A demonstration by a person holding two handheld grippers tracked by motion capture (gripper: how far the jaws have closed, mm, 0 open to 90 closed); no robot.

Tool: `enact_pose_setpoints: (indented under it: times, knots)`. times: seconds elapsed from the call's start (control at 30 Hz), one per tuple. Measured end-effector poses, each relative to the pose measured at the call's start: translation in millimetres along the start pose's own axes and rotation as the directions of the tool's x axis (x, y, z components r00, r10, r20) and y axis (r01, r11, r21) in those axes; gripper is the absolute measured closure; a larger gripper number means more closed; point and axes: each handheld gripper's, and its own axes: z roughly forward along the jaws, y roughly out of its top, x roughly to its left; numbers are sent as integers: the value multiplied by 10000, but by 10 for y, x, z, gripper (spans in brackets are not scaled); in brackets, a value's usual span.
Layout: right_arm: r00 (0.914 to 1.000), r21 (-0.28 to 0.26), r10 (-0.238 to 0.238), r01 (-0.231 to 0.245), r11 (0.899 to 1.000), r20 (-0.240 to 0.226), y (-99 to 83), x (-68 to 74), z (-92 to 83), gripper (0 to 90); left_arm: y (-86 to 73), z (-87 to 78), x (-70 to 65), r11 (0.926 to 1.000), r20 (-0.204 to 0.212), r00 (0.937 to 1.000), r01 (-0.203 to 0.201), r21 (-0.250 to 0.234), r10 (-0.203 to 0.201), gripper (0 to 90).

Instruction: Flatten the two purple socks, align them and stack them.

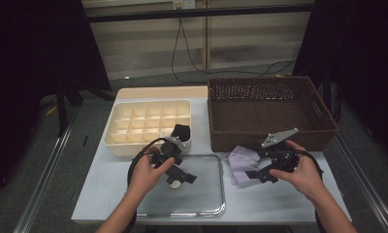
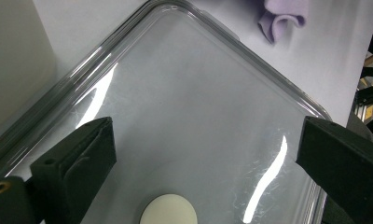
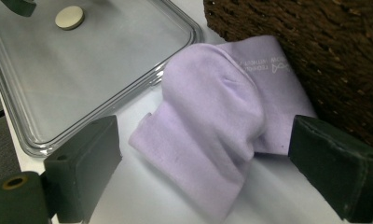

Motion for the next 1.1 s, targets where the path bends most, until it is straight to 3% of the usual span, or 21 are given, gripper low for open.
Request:
enact_pose_setpoints:
  times: [0.13, 0.17, 0.2, 0.4, 0.57, 0.6, 0.77, 0.8, 1.1]
  knots:
    - [9999, 31, 74, -75, 10000, 138, -15, -3, 16, 89, 4, 15, 5, 9999, 10, 10000, -91, 56, 91, 44]
    - [9998, -8, 65, -65, 10000, 168, -18, 0, 27, 89, 6, 35, -19, 9997, 14, 9997, 226, -124, -225, 44]
    - [9998, -31, 106, -105, 9999, 194, -19, 10, 39, 90, 13, 20, 0, 9998, 20, 9999, -117, 172, 117, 44]
    - [9995, 129, -8, 4, 9999, 313, -32, 28, 118, 98, 33, 39, -10, 9996, 28, 9997, -250, 146, 250, 43]
    - [9997, 100, 41, -43, 9999, 258, -21, 41, 150, 165, 39, 65, -20, 9991, 78, 9995, -305, 305, 302, 43]
    - [9997, 73, 50, -52, 10000, 251, -22, 41, 150, 169, 34, 83, -29, 9996, 61, 9997, -230, 149, 229, 43]
    - [9998, 86, 119, -120, 9999, 147, -33, 30, 145, 269, 43, 104, -30, 9992, 76, 9994, -332, 236, 330, 44]
    - [9998, 138, 107, -109, 9998, 142, -46, 25, 146, 342, 46, 115, -38, 9994, 48, 9996, -272, 228, 271, 43]
    - [9999, 346, 132, -131, 9993, -22, -79, 21, 173, 614, 53, 176, -38, 9994, 118, 9996, -278, 202, 275, 43]
